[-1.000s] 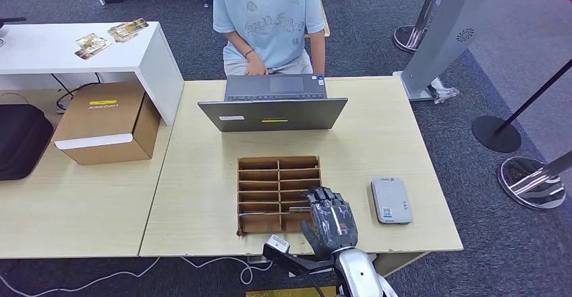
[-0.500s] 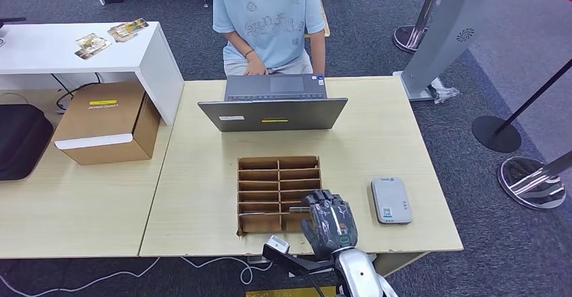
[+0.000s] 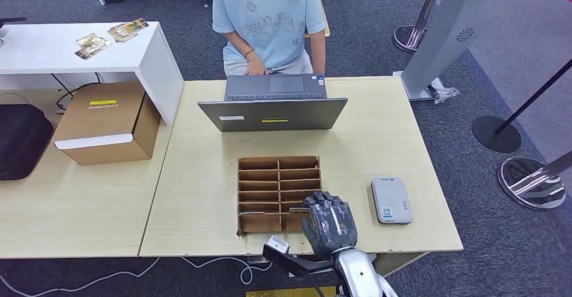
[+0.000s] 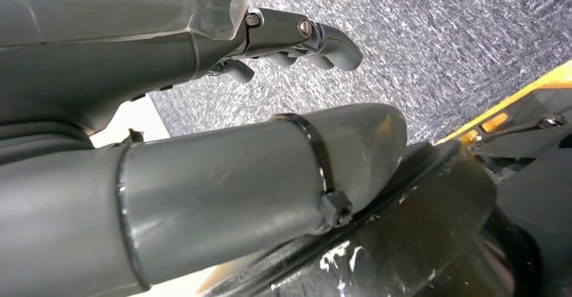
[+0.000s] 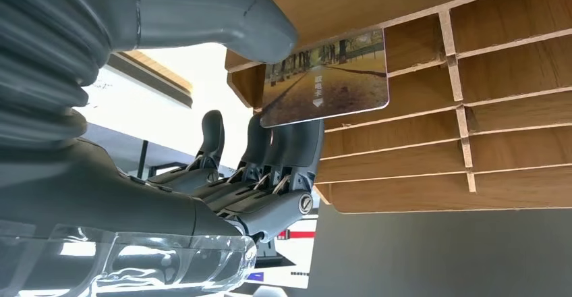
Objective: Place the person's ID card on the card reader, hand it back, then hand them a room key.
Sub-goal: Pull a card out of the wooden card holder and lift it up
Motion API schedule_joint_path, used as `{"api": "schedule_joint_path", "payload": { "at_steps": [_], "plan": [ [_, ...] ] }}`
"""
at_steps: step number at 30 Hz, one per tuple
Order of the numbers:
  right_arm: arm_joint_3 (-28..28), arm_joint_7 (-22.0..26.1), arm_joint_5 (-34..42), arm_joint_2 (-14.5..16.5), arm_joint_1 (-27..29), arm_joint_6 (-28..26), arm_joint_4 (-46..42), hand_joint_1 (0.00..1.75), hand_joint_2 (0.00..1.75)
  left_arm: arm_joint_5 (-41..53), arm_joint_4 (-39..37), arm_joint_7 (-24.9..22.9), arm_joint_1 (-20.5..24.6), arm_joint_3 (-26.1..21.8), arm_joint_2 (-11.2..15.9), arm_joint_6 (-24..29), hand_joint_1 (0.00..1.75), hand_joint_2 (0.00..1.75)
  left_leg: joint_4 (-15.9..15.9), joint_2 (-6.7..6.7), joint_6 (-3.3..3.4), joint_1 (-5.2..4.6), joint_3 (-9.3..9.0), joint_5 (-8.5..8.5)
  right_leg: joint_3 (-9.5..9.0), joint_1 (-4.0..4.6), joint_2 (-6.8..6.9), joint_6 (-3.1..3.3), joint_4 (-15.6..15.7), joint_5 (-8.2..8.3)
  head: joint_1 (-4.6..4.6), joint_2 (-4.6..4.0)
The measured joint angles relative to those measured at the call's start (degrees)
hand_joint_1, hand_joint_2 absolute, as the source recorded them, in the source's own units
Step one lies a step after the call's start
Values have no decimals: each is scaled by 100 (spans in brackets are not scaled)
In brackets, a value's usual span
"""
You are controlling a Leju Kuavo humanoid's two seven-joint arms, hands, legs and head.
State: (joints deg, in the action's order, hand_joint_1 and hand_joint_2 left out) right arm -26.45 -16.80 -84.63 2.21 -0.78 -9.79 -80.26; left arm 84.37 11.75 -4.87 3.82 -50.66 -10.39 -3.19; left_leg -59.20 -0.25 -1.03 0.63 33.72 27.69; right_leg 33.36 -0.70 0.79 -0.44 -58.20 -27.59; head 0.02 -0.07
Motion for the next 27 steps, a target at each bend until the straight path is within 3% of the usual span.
{"api": "schedule_joint_path", "payload": {
  "at_steps": [13,27],
  "plan": [
    [0,1,0,0,-23,2,7,106,175,-59,1,0,0,0,1,-20,0,0,0,0,0,0,0,0,0,0,0,0,0,0,0,0],
    [0,1,2,0,-24,2,7,143,175,-58,1,0,0,0,1,-20,0,0,0,0,0,0,0,0,0,0,0,0,0,0,0,0]
  ]
}}
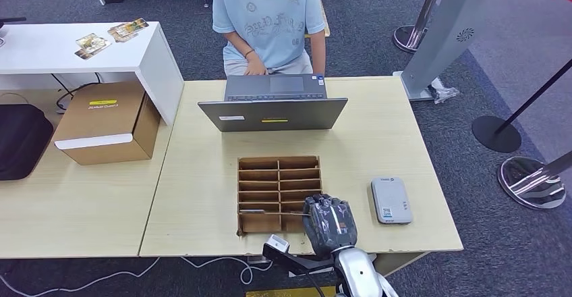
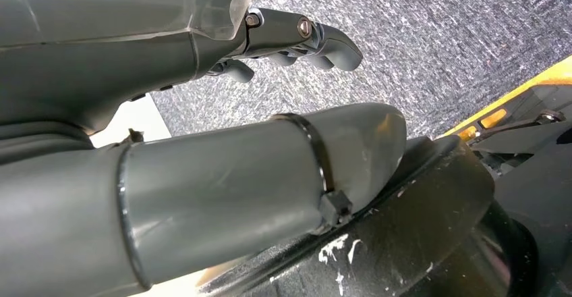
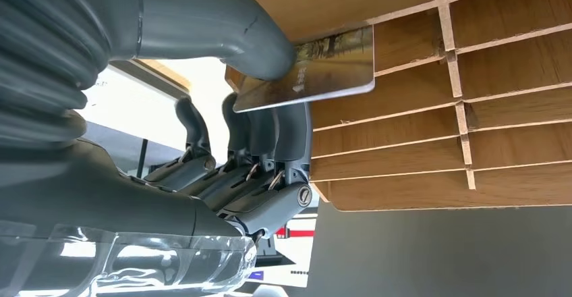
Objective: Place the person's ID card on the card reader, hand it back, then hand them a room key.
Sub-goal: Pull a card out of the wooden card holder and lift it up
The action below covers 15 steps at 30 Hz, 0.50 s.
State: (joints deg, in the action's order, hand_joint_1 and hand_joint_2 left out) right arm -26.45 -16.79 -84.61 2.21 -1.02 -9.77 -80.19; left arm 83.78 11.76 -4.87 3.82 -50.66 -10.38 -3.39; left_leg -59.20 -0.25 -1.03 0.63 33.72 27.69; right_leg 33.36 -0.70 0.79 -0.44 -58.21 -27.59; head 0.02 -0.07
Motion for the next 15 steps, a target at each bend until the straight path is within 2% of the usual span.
{"api": "schedule_joint_path", "payload": {
  "at_steps": [15],
  "plan": [
    [0,1,0,0,-32,3,5,142,175,21,-1,0,0,0,0,-2,0,0,0,0,0,0,0,0,0,0,0,0,0,0,0,0]
  ]
}}
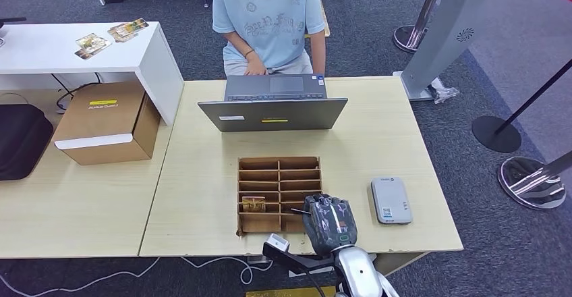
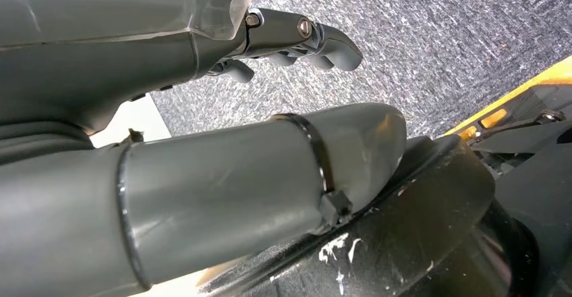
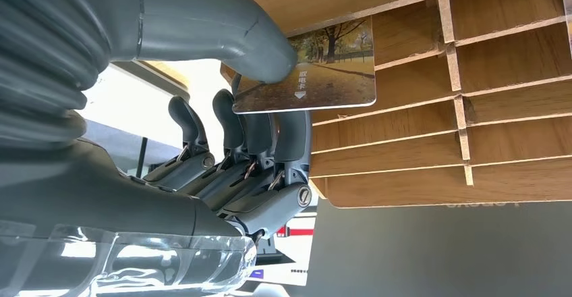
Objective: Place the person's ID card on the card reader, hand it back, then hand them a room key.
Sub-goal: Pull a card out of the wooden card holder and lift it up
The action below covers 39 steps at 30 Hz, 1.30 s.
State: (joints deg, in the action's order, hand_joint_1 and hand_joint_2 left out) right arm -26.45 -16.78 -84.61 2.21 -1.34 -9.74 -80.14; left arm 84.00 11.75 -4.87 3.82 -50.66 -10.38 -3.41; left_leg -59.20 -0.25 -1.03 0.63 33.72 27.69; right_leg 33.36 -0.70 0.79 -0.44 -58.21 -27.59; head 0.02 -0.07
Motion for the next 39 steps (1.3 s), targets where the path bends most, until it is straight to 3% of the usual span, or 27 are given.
{"api": "schedule_joint_path", "payload": {
  "at_steps": [15,21,39],
  "plan": [
    [0,24,9,0,-27,-4,25,151,175,19,0,0,0,0,0,-26,0,0,0,0,0,0,0,0,0,0,0,0,0,0,0,0],
    [0,72,40,0,-35,-42,35,169,175,28,0,0,0,0,0,-30,0,0,0,0,0,0,0,0,0,0,0,0,0,0,0,0],
    [21,325,98,0,-9,-532,-180,175,175,85,0,0,0,6,0,-29,0,0,0,0,0,0,-1,0,0,0,0,0,0,0,0,0]
  ]
}}
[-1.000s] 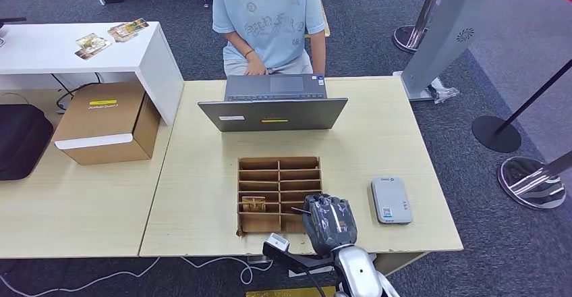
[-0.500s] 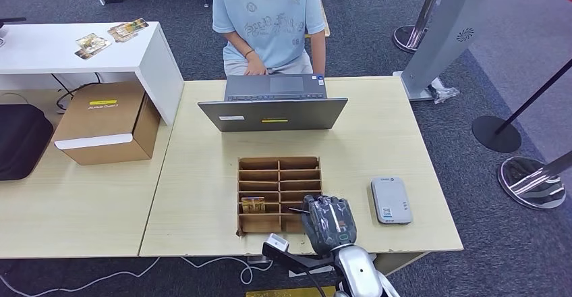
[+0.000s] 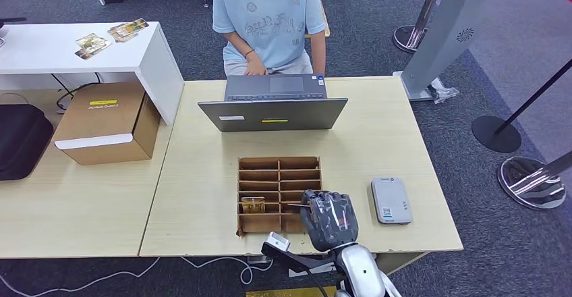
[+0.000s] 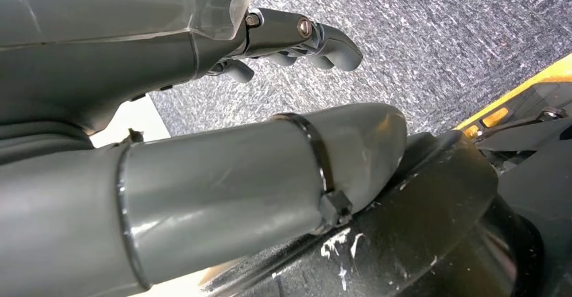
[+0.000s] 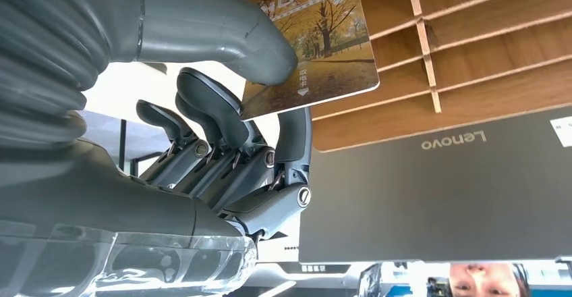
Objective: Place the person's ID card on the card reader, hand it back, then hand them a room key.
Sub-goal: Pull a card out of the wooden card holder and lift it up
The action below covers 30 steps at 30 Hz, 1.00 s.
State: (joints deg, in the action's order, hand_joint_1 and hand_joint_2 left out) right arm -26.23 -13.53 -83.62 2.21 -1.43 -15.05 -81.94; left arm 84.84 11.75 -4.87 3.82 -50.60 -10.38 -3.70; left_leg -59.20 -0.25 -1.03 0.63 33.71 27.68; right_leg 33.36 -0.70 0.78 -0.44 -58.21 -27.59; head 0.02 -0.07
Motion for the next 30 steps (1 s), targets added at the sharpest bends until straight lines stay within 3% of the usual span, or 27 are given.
{"api": "schedule_joint_path", "payload": {
  "at_steps": [30],
  "plan": [
    [78,120,75,1,25,-217,-152,175,175,74,1,0,2,48,0,-9,0,0,0,0,-2,0,0,-1,0,0,0,0,0,0,0,0]
  ]
}}
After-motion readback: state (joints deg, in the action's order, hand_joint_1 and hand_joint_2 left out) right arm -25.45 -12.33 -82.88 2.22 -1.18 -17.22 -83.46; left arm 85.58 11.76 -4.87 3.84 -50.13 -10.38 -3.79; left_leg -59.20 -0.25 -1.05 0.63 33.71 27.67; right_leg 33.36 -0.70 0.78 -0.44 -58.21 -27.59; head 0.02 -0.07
